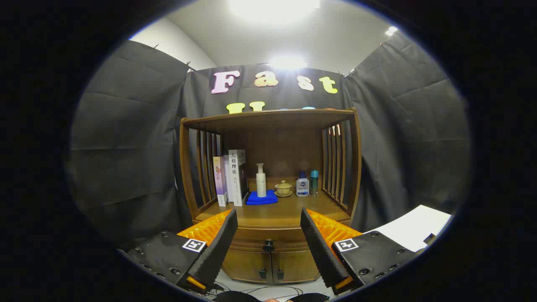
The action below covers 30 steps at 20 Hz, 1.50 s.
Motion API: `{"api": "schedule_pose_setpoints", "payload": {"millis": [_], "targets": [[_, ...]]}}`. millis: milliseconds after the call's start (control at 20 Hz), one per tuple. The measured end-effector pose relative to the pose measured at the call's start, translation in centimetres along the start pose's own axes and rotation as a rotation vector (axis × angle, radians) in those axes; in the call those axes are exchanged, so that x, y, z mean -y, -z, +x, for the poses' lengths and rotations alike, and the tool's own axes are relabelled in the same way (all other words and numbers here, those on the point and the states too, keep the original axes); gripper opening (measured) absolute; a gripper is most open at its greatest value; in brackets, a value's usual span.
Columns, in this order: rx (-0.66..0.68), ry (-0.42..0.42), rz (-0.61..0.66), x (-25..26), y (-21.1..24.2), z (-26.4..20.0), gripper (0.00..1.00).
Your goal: Pull open the drawer, take out the items inside it, and place them on the countertop above the cabinet.
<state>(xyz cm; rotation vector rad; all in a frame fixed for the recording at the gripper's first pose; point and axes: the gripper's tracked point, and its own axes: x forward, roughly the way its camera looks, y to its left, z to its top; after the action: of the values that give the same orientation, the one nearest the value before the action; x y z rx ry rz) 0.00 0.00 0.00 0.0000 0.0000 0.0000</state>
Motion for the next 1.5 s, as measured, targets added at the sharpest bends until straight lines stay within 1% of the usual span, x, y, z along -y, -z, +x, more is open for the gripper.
{"api": "schedule_pose_setpoints", "payload": {"millis": [450,650,1000,1150,1300,1500], "targets": [[-0.001,-0.003,-0.027,-0.4,0.6,0.3,0.95],[0.003,0.013,-0.032,-0.3,0.8,0.5,0.95],[-0.009,0.016,-0.043,-0.2,1.5,1.1,0.95],[-0.011,0.027,-0.029,0.4,2.1,2.0,0.95],[-0.029,-0.006,0.014,0.2,3.2,3.9,0.95],[-0.021,0.023,0.022,1.5,4.0,6.0,0.95]]}}
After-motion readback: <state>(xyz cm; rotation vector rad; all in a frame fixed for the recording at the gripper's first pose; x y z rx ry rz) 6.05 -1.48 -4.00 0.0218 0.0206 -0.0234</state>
